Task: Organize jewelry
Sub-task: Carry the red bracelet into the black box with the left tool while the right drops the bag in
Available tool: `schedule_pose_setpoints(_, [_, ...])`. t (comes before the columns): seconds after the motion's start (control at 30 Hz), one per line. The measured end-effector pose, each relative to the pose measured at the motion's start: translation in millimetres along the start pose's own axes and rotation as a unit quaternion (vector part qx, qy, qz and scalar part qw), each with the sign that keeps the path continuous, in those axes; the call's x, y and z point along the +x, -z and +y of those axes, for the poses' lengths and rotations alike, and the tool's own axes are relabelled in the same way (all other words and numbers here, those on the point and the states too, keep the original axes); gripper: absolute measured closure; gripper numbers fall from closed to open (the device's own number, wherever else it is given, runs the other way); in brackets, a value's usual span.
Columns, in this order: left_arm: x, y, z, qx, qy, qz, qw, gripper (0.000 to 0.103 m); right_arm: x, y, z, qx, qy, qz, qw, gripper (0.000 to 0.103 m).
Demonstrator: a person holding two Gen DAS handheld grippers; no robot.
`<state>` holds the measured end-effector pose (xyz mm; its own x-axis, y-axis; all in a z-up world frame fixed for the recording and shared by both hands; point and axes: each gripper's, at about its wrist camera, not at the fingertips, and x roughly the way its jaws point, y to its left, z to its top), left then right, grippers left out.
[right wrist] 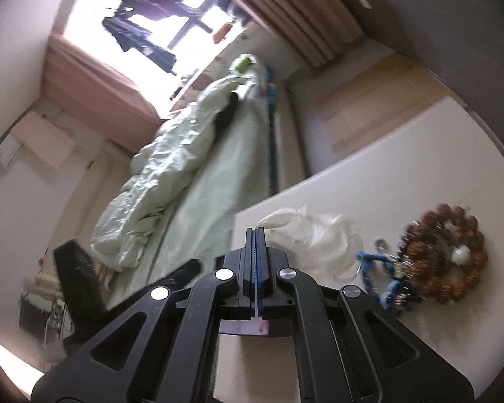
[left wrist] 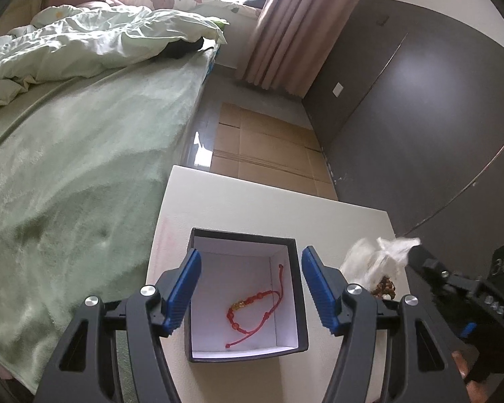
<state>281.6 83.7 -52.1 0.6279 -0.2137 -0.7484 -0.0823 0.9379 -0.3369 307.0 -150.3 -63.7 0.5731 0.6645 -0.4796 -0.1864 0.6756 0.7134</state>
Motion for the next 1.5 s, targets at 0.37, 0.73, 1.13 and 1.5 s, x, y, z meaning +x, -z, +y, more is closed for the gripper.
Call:
schedule_pose_setpoints(0.37, [-10.0, -3.8, 15.6, -0.031, -0.002, -0.013, 0.9994, 0.043, 38.6, 0.2, 39.8, -0.04, -0.021, 0.051, 0.998, 0.101])
schedule_pose_setpoints(0.73, [-22.1, -9.9, 34.3, -0.074, -0.015, -0.038, 0.9964, 0.043, 70.1, 10.2, 52.7, -0.04, -0.055, 0.092, 0.993, 0.101])
schedule_pose_setpoints(1.13, [-35.2, -14.9, 56.6, -0.119, -0.025, -0.065, 0.9904, 0.043, 65.1, 9.5, 68.8, -0.044, -0.105, 0.095, 0.989, 0.101])
schedule_pose_setpoints(1.5, [-32.9, -15.1, 59.7, -0.122, -0.028, -0.062, 0.9902, 0.043, 70.6, 14.2, 51.3, -0.049, -0.033, 0.105, 0.993, 0.035])
